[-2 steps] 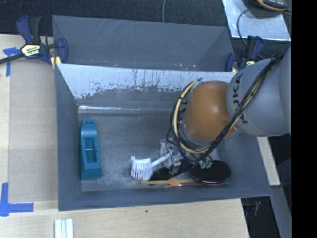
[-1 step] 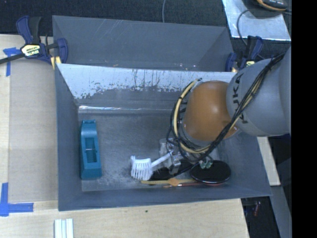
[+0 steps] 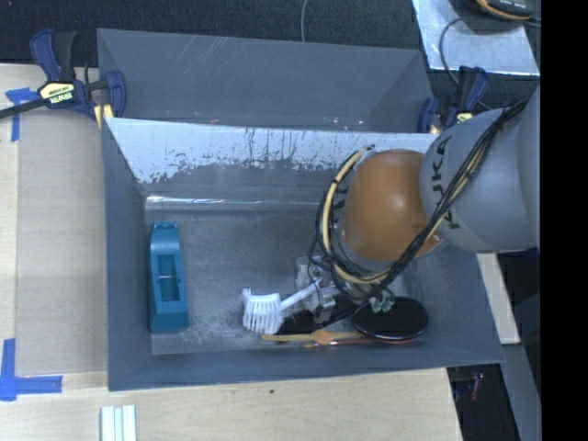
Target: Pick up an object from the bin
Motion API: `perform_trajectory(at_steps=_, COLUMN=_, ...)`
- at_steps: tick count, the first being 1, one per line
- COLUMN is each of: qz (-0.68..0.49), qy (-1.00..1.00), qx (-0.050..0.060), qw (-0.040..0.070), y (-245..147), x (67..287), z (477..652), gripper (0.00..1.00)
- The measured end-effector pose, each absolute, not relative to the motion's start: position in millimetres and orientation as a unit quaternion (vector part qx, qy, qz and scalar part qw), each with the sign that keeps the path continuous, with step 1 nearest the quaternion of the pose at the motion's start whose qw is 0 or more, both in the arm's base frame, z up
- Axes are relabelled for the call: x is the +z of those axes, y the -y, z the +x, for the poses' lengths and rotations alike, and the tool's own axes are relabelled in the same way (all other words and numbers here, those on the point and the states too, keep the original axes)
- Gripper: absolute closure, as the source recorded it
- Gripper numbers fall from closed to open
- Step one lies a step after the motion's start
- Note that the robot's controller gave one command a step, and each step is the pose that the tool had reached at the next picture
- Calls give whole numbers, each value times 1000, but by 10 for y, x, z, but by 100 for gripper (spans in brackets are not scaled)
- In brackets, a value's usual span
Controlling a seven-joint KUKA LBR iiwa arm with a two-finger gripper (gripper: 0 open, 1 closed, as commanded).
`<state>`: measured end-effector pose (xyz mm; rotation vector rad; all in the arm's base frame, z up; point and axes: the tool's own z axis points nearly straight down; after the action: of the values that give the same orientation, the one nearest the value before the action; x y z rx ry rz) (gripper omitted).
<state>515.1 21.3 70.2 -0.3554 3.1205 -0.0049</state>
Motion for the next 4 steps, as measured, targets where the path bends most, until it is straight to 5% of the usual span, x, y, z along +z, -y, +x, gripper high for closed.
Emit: perform_trajectory(at_steps=4, qz=-119, qy=-993, qx=-2, qw=3, y=-248, x=703, z=5182, gripper=100)
